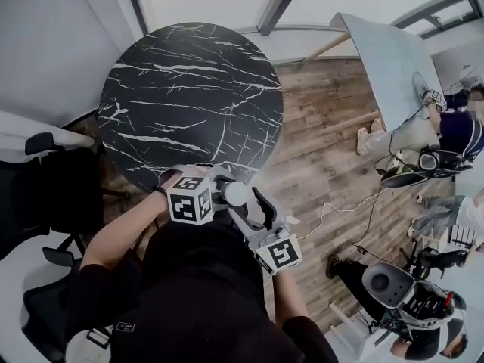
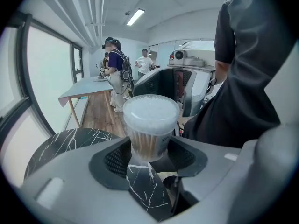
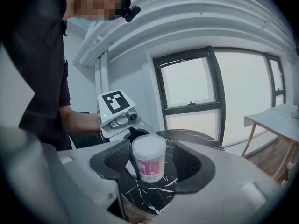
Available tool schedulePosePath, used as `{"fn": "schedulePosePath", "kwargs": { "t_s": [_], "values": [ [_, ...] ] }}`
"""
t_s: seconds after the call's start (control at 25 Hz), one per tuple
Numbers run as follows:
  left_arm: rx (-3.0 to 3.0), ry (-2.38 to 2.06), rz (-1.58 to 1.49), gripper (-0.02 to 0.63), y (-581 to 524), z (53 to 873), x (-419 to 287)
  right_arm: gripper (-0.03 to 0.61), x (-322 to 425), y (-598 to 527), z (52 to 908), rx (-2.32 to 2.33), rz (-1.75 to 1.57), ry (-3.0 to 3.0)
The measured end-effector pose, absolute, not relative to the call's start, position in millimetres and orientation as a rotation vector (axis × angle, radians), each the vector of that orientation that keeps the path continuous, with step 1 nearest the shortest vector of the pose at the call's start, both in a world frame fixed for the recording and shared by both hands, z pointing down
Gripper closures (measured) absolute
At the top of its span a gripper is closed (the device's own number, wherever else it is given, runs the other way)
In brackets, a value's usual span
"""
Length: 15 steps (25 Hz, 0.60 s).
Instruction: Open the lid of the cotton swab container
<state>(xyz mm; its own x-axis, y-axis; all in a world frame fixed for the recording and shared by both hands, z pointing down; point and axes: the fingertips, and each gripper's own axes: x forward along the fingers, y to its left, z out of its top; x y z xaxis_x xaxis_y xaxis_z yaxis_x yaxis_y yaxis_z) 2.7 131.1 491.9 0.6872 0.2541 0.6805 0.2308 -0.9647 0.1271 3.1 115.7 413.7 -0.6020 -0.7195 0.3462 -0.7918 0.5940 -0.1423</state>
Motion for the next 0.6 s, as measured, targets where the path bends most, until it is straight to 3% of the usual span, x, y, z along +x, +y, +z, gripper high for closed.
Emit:
{"fn": "schedulePosePath", "kwargs": {
  "t_s": [0.6],
  "values": [
    [2.901,0.514,1.148,0.365,147,486,8,0.331,-4,127,420,1.139,0.426,-2.575]
  ]
}}
